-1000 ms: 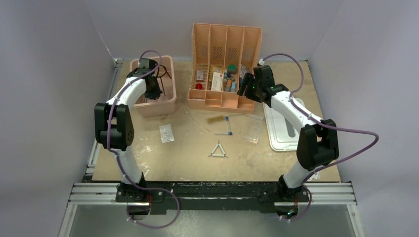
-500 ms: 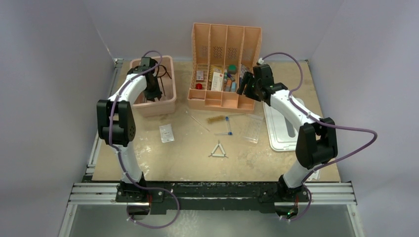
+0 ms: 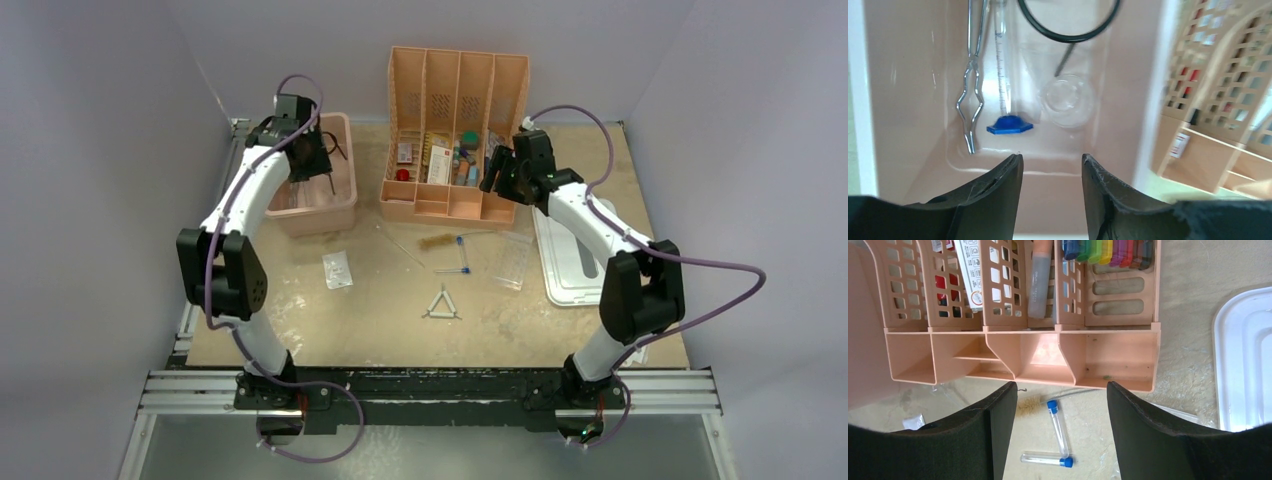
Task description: Organize the chemistry lab equipment
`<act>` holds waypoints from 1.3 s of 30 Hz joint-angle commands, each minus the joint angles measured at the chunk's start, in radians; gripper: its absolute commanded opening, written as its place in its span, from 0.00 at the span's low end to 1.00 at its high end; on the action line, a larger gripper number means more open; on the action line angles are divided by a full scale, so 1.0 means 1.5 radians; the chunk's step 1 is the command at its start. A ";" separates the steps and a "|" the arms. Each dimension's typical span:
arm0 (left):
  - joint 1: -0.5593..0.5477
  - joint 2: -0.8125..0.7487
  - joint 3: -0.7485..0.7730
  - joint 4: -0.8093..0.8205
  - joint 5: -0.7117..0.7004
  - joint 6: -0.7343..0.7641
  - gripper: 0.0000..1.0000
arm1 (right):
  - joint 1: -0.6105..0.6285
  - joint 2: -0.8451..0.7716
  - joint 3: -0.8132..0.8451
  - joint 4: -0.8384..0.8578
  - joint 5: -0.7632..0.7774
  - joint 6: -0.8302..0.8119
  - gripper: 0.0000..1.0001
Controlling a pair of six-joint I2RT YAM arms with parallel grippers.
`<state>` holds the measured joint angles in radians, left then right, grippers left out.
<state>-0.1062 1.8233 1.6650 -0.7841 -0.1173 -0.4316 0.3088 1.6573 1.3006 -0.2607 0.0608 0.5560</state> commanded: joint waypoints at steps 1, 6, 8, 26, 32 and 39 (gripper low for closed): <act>-0.072 -0.103 0.026 0.008 -0.074 -0.053 0.47 | 0.004 -0.050 -0.016 0.023 0.006 -0.012 0.68; -0.152 -0.183 -0.066 0.067 -0.083 -0.167 0.51 | 0.003 -0.074 -0.047 0.032 0.012 -0.002 0.68; -0.180 -0.205 -0.107 0.097 -0.085 -0.207 0.53 | 0.004 -0.083 -0.058 0.034 0.009 0.002 0.68; -0.300 -0.108 -0.290 0.244 -0.142 -0.342 0.44 | 0.003 -0.142 -0.123 0.043 0.004 -0.005 0.68; -0.305 -0.068 -0.302 0.264 -0.199 -0.418 0.47 | 0.003 -0.140 -0.123 0.045 0.004 -0.006 0.68; -0.305 -0.009 -0.268 0.226 -0.208 -0.447 0.51 | 0.003 -0.137 -0.121 0.052 0.011 -0.006 0.68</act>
<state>-0.5625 1.7748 1.2228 -0.4545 -0.3962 -1.0481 0.3088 1.4837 1.1152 -0.2234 0.0608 0.5568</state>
